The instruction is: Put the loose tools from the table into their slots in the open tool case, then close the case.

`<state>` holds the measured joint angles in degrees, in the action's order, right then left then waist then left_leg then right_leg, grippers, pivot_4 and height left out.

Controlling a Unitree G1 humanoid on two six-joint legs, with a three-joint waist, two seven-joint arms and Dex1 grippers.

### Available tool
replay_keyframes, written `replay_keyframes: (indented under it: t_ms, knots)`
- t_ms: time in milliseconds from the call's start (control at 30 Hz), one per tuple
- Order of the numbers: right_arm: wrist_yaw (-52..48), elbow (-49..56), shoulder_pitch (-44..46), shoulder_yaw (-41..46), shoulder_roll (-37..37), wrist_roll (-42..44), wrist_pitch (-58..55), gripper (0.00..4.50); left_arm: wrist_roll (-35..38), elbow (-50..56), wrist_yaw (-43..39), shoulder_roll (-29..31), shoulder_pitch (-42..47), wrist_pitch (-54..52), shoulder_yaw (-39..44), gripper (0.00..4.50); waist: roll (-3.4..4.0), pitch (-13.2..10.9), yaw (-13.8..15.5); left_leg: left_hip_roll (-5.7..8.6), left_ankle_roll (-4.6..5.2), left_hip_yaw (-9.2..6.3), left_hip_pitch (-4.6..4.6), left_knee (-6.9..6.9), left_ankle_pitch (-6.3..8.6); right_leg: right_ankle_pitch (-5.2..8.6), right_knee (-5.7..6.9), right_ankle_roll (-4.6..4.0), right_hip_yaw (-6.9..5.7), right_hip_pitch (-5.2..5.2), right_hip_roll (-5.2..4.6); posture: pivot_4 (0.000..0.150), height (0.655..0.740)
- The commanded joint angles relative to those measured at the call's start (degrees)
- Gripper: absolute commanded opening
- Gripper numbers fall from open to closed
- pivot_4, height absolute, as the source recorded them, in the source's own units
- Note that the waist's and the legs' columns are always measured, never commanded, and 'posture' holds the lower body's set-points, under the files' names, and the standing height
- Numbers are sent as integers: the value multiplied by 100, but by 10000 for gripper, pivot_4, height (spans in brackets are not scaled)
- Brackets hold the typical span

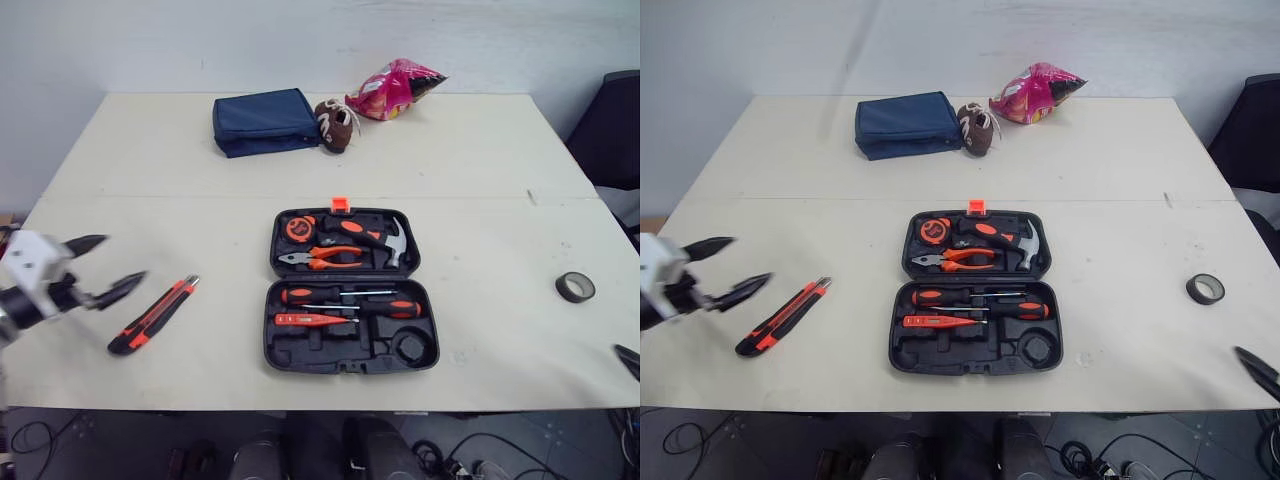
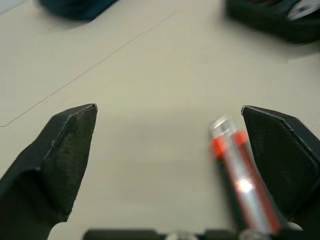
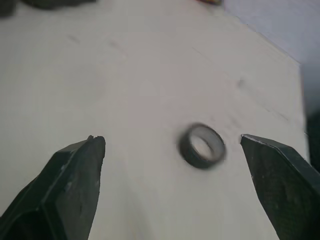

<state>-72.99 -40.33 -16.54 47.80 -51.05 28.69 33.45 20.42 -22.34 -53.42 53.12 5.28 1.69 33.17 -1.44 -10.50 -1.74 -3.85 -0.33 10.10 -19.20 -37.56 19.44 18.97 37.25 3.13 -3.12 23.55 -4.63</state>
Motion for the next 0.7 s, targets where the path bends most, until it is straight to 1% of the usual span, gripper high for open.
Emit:
replay_keyframes:
  t_ms: [33, 167, 333, 467, 567, 633, 700]
  knots:
    - [217, -699, -506, 572, -74, 69, 502, 45000, -111, -1347, 359, 426, -432, 685, 919, 44919, -2, 2, -5, -2, -5, 0, 4, 15, -2, 3, -7, -3, -3, 1, 1, 1500, 7400]
    - [239, -1012, -644, 539, -10, 74, 713, 45000, 18, -1955, 321, 505, -902, 918, 1270, 44919, -3, 3, -90, -6, -9, 6, 11, 34, -1, 5, -22, -4, -6, -4, -3, 1500, 7400]
    - [281, -1177, -506, 377, 8, 45, 797, 45000, 135, -2025, 211, 406, -1336, 978, 1393, 44919, -16, 6, -142, -3, -25, 1, 16, 34, 6, -10, -20, -7, -10, -8, -14, 1500, 7400]
    - [370, -1250, -81, 193, -43, 26, 761, 45000, 305, -1800, 154, 253, -1500, 928, 1455, 44919, -11, 7, -156, -4, -42, 0, 18, 38, -2, -9, -14, -11, -11, -5, -14, 1500, 7400]
    - [267, -1073, 145, -43, 63, 28, 717, 45000, 404, -1494, 93, 108, -1602, 871, 1432, 44919, -9, 6, -153, -4, -45, -1, 18, 42, -3, -7, -12, -14, -13, -3, -13, 1500, 7400]
    - [230, -845, 234, -188, 159, 61, 661, 45000, 506, -1168, 30, -17, -1675, 770, 1415, 44919, -9, 6, -149, -4, -45, -2, 15, 42, -4, -6, -14, -14, -17, -3, -13, 1500, 7400]
    - [136, -130, 334, -459, 353, 216, 445, 45000, 674, -483, -89, -166, -1829, 448, 1329, 44919, -10, 6, -148, -4, -45, -3, 14, 42, -4, -7, -14, -14, -18, -4, -12, 1500, 7400]
